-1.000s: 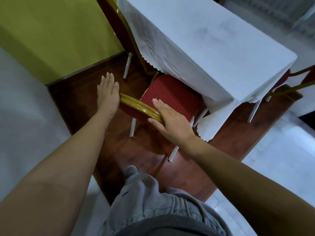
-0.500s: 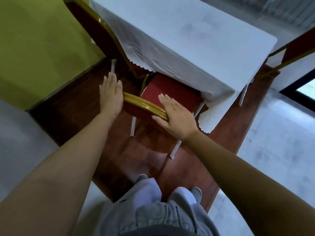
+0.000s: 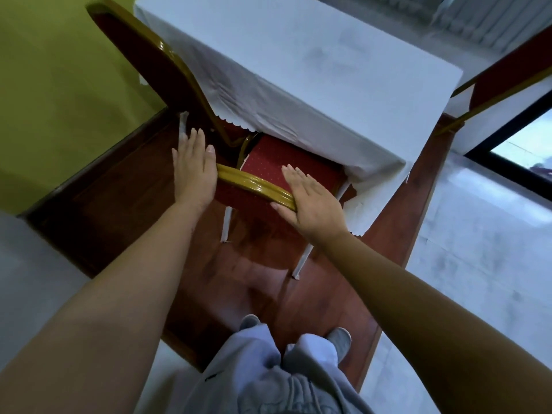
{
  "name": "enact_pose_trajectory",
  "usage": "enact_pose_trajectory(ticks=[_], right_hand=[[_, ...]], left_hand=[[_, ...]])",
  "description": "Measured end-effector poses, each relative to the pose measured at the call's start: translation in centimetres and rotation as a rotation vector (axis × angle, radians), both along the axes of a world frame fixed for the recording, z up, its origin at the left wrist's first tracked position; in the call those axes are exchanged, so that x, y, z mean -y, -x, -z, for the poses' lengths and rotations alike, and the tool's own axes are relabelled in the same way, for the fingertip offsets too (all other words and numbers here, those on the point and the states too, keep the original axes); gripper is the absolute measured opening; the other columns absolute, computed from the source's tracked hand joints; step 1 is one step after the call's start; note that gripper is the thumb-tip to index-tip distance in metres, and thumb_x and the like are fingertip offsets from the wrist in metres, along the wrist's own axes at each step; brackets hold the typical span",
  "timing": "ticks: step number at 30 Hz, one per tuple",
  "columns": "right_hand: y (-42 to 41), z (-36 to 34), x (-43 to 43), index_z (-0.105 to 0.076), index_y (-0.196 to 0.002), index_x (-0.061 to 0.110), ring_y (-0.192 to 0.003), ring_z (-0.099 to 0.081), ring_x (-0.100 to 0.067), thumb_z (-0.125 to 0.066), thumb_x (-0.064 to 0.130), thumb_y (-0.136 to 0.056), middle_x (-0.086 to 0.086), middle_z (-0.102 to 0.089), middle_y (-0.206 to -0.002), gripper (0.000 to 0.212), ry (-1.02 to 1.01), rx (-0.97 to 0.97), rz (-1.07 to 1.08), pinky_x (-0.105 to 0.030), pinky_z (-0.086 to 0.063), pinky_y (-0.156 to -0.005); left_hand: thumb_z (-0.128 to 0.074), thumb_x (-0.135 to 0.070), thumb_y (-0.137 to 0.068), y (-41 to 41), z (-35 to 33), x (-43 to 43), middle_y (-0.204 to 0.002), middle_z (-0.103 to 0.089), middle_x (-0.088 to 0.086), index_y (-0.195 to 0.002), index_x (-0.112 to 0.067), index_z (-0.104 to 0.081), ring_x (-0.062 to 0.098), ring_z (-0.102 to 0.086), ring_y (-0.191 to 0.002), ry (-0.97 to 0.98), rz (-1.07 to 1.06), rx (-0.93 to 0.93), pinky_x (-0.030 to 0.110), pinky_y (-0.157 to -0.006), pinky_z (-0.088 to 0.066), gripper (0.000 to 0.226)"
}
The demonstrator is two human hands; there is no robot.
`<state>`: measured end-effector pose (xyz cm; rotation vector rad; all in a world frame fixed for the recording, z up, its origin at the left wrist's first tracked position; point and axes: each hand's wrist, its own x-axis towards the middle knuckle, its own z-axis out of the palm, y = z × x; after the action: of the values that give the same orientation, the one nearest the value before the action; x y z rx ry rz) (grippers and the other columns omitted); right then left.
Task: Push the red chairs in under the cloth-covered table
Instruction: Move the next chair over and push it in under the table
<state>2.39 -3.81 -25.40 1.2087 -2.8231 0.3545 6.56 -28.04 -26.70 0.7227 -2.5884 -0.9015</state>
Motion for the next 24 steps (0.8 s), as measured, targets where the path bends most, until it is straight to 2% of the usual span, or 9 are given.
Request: enact_pose_trajectory(ticks=[8, 14, 24], right_hand=[[1.1, 0.1, 1.5, -0.024, -0.152, 0.014, -0.145, -0.025, -0.019, -0.024, 0.066, -0.092, -0.007, -0.031, -0.155, 0.079, -0.007, -0.020, 0.087, -0.035, -0.019, -0.119], [1.2, 0.3, 1.7, -0.026, -0.151, 0.014, -0.144, -0.027, -0.020, -0.023, 0.067, -0.092, -0.007, -0.034, -0.154, 0.079, -0.005, -0.024, 0.105, -0.036, -0.021, -0.119], [1.4, 0.4, 1.7, -0.028, -0.150, 0.013, -0.143, -0.030, -0.020, -0.026, 0.067, -0.092, -0.007, -0.037, -0.153, 0.079, 0.016, -0.004, 0.097, -0.035, -0.022, -0.118]], left_hand=[[-0.012, -0.039, -0.104, 2.0, -0.5, 1.6, -0.163, -0.007, 0.001, -0.155, -0.016, -0.012, 0.013, 0.002, -0.149, 0.042, 0.038, 0.077, 0.036, -0.121, 0.005, 0.056], [-0.014, -0.046, -0.102, 1.6, -0.7, 1.1, -0.161, -0.016, 0.004, -0.151, -0.015, -0.028, 0.016, -0.002, -0.149, 0.107, 0.087, 0.033, 0.036, -0.119, 0.004, 0.060], [-0.014, -0.047, -0.102, 1.1, -0.3, 0.6, -0.162, -0.013, 0.004, -0.153, -0.014, -0.020, 0.013, 0.000, -0.149, 0.146, 0.142, 0.014, 0.031, -0.118, 0.007, 0.062]])
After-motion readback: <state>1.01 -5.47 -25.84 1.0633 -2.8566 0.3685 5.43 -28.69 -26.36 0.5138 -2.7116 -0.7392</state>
